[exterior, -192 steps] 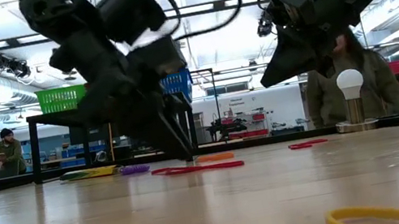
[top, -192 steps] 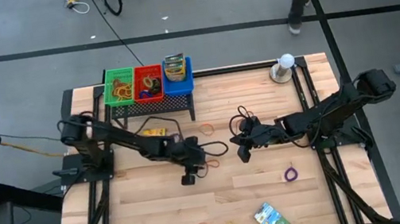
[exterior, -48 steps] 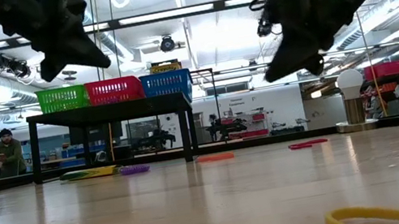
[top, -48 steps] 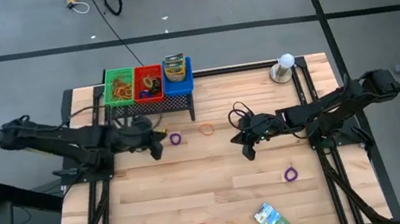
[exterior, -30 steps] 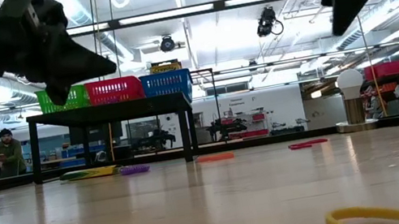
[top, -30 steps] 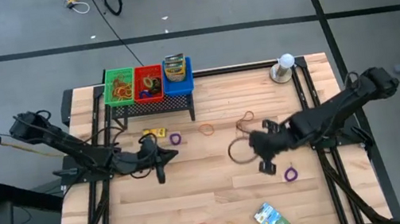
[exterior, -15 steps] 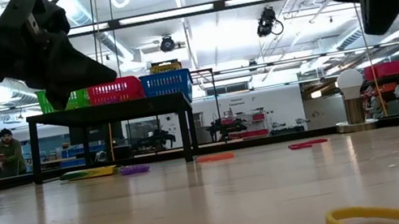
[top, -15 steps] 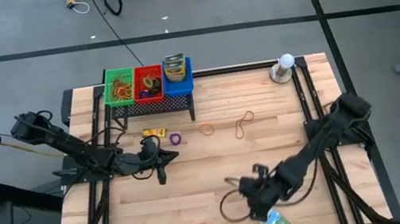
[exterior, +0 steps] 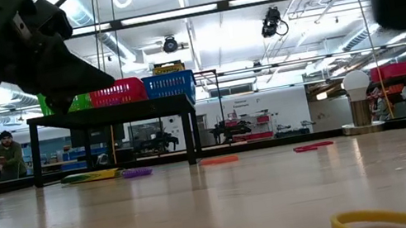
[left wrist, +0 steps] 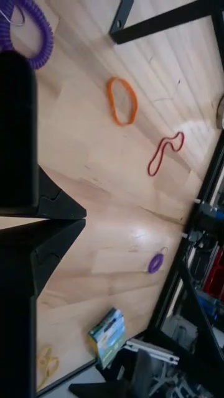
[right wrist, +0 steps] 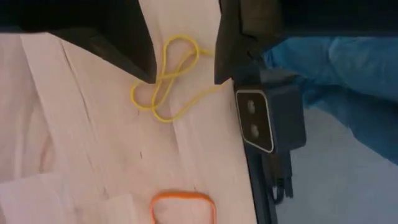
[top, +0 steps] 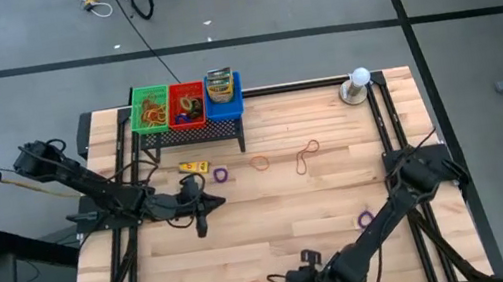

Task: Pick & Place Office Desk Supplies
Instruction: Put the yellow rubber band into the green bin on the shelf

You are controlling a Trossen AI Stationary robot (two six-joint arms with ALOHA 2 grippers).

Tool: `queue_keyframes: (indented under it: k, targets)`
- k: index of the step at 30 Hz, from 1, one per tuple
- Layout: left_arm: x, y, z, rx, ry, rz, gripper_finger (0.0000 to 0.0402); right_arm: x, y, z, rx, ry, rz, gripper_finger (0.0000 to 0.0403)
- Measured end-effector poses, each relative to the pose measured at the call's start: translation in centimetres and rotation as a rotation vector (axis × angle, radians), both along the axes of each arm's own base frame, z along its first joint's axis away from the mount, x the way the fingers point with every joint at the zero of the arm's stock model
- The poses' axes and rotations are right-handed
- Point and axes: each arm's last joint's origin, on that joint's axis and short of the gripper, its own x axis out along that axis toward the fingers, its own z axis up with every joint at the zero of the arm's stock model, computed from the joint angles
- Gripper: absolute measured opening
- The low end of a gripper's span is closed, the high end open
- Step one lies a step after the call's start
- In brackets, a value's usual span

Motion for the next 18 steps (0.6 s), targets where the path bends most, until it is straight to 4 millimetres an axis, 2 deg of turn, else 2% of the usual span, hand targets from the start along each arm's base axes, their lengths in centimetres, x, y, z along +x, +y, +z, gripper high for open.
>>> queue_keyframes:
  k: [4, 13, 18]
  targets:
    - [0.0, 0.0, 0.0, 0.015, 0.002, -0.001, 0.0013, 0.7, 0.4, -1.4, -0.025, 0.011, 0.015, 0.0177]
    - [0.0, 0.0, -0.1, 0.023, 0.014, -0.002, 0.0013, 0.9, 0.6, -4.8, -0.065, 0.085, 0.020, 0.0167]
    - [-0.1, 0.0, -0.2, 0.024, 0.027, 0.000, 0.0013, 0.9, 0.7, -5.6, -0.068, 0.106, -0.012, 0.0148]
